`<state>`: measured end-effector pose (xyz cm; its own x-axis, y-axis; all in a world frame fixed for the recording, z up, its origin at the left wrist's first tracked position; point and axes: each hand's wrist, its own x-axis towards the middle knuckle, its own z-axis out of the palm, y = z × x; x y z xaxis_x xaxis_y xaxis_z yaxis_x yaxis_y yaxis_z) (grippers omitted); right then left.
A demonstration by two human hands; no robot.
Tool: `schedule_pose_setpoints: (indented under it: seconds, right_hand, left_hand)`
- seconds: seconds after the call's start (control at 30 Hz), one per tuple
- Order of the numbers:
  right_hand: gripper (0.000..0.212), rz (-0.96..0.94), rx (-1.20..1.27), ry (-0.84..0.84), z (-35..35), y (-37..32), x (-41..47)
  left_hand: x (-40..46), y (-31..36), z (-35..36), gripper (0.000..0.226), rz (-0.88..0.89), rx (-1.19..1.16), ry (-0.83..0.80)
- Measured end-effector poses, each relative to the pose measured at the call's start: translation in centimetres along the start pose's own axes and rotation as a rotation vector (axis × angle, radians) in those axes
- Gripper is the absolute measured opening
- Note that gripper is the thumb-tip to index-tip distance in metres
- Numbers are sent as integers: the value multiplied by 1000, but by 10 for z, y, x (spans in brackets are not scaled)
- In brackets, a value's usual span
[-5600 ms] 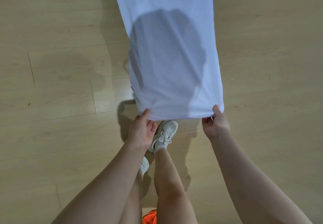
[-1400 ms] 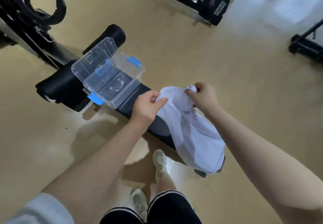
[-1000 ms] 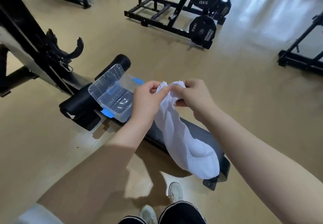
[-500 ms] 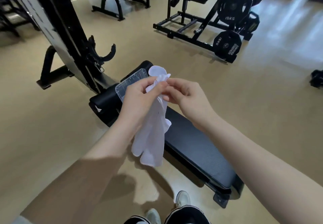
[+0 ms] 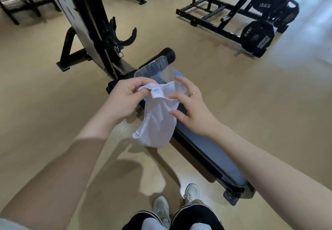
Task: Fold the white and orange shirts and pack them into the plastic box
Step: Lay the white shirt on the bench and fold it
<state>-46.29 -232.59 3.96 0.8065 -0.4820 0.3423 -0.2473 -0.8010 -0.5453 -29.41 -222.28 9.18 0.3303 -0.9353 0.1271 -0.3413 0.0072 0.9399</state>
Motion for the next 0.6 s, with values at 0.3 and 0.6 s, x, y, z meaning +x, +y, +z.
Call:
schedule_pose_setpoints:
  seconds: [0.3,0.6]
  right_hand:
    - [32,93,-432,-289,30,32,-9]
    - [23,446,576,-13,-19,45,-47]
  left_hand:
    - [-5,-25,1,25,-98,-12,-11]
    - [0,-34,21,24,-180,101,-24]
